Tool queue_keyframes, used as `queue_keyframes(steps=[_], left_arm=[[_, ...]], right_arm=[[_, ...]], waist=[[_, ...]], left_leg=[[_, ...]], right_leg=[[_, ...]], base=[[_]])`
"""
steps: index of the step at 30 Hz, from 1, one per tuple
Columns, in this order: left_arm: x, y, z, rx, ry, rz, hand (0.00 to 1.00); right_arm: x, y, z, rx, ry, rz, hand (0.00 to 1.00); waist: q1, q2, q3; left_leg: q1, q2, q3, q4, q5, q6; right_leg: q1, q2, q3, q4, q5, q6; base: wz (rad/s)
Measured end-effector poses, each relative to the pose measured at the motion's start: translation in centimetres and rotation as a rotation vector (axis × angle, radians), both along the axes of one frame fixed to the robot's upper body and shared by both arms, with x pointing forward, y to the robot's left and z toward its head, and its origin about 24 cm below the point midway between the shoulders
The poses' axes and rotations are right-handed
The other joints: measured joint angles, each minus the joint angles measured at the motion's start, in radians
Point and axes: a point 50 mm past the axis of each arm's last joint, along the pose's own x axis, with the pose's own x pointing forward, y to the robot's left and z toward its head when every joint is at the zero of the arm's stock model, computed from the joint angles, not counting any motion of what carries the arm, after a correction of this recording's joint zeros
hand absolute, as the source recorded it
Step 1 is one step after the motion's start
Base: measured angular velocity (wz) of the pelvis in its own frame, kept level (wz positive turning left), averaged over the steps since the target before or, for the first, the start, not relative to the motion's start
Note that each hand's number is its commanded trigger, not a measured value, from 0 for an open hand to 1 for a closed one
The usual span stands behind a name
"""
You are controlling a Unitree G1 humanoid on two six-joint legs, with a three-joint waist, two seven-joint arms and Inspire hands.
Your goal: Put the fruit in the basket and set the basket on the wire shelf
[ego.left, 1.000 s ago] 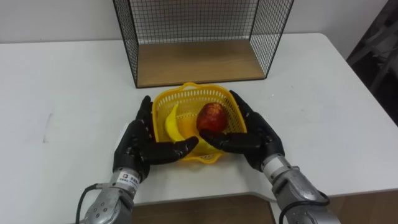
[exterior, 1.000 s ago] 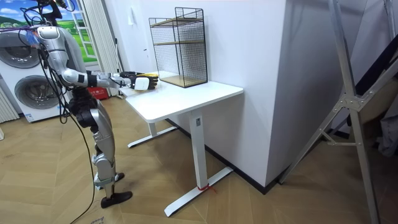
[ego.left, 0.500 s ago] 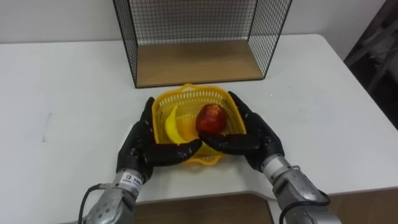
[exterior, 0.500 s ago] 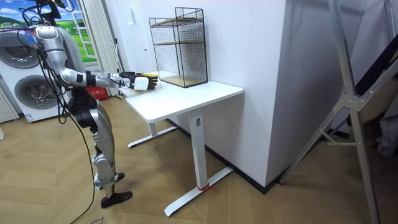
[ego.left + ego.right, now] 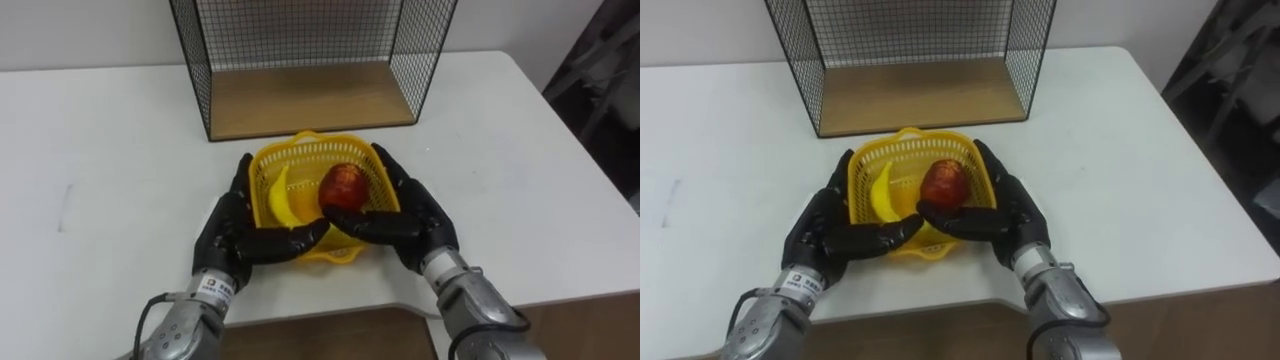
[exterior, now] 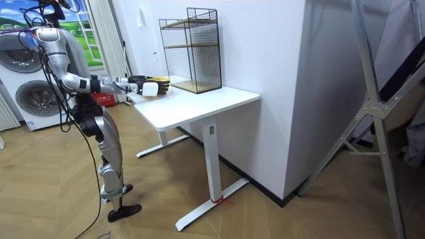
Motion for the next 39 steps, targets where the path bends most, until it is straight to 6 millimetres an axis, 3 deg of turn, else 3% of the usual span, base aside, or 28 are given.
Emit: queue_keyframes(steps=[12,17,32,39], left_arm=[[0.9,-0.4,2.3,-0.034,-0.111,-0.002,0.0],[1.1,-0.5,3.9,-0.062,-0.188,0.003,0.0],[1.6,-0.8,6.1,-0.09,-0.292,0.019,0.0],[1.5,-1.0,6.2,-0.084,-0.291,0.031,0.0]], right_arm=[[0.7,0.1,3.0,0.013,-0.124,-0.053,0.0],[0.8,0.1,4.6,0.033,-0.203,-0.06,0.0],[1.0,0.4,6.3,0.084,-0.301,-0.095,0.0],[1.0,0.5,6.4,0.083,-0.303,-0.101,0.0]], waist=[[0.0,0.027,0.0008],[-0.004,0.028,0.0006],[-0.007,0.026,0.002],[-0.001,0.012,0.0083]], left_leg=[[0.011,0.006,0.024,-0.004,0.0,0.0],[0.017,0.007,0.026,-0.01,0.0,-0.001],[0.038,0.006,0.027,-0.016,0.001,-0.001],[0.042,0.008,0.032,-0.013,-0.001,-0.003]], right_leg=[[-0.007,0.006,0.023,0.01,0.003,-0.003],[-0.005,0.008,0.024,0.008,0.003,-0.004],[0.012,0.008,0.022,0.007,0.003,-0.003],[0.012,0.009,0.025,0.009,0.003,-0.003]], base=[[-0.06],[-0.03],[0.0],[0.0]])
